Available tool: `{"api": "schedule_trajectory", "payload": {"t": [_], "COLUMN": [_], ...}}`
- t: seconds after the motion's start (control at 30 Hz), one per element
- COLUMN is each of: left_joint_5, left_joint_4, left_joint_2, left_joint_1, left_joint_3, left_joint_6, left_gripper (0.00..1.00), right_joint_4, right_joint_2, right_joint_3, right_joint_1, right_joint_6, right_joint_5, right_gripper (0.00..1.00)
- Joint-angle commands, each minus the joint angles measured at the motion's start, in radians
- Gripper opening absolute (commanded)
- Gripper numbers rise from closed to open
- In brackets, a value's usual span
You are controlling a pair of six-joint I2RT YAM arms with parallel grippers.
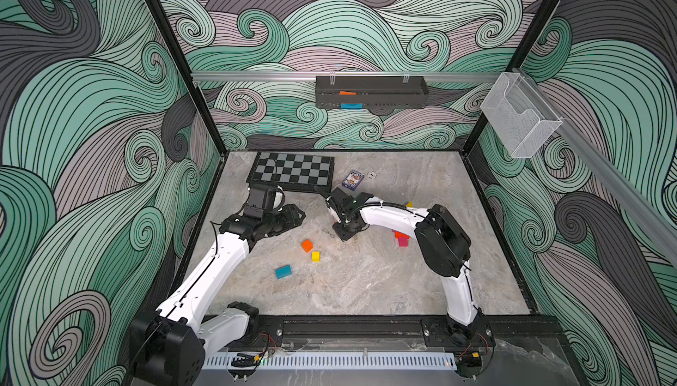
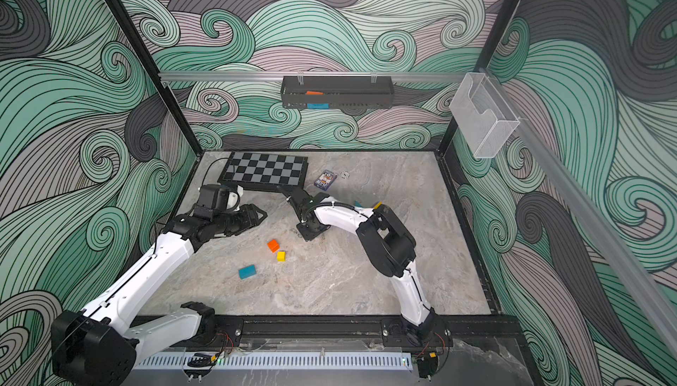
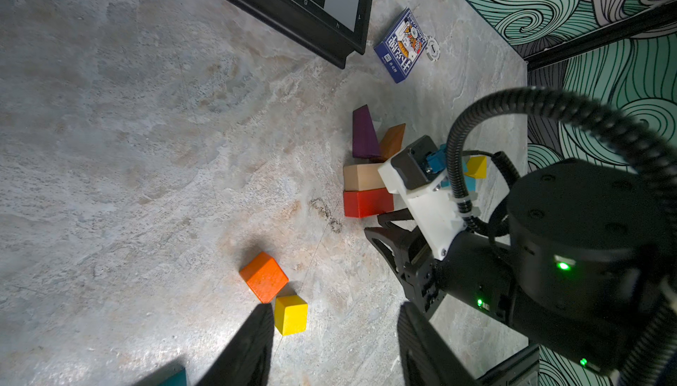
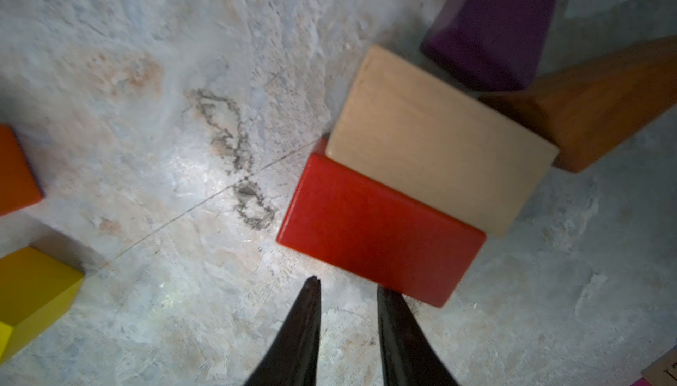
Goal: Assemble a carrot with building blocks
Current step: Adjust the building block at the center of the board.
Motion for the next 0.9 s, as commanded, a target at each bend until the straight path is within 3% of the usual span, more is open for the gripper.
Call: {"api": "schedule_trajectory", "payload": {"t": [0.0,0.27,0.57,0.87], "left_joint_5": [0.013,0.013,0.013,0.013], "left_joint_4": [-0.004,-0.001,0.0,-0.003], "left_joint_2": [0.006,0.007,0.01,0.012], "left_joint_1": [0.005,0.005,0.006,0.005], "left_joint_3": [0.034,0.035,0.033,0.036], "left_joint_6": [0.019,0.023,0.024,0.028], "left_gripper": [0.56,0.56,0.56,0.56], "right_joint_4": [0.003,0.004,0.003,0.004], "right_joint_2": [0.025,0.013,0.01,0.066], "right_joint_3": [0.02,0.016,0.047,0.118], "right_joint_1": [-0.005,-0.005,0.001,-0.005], "right_joint_6": [0.011,0.016,0.029,0.041], "right_joint_5": [0.009,0.002,-0.09,-0.069], "right_gripper": [0.29,0.3,0.3,0.3]}}
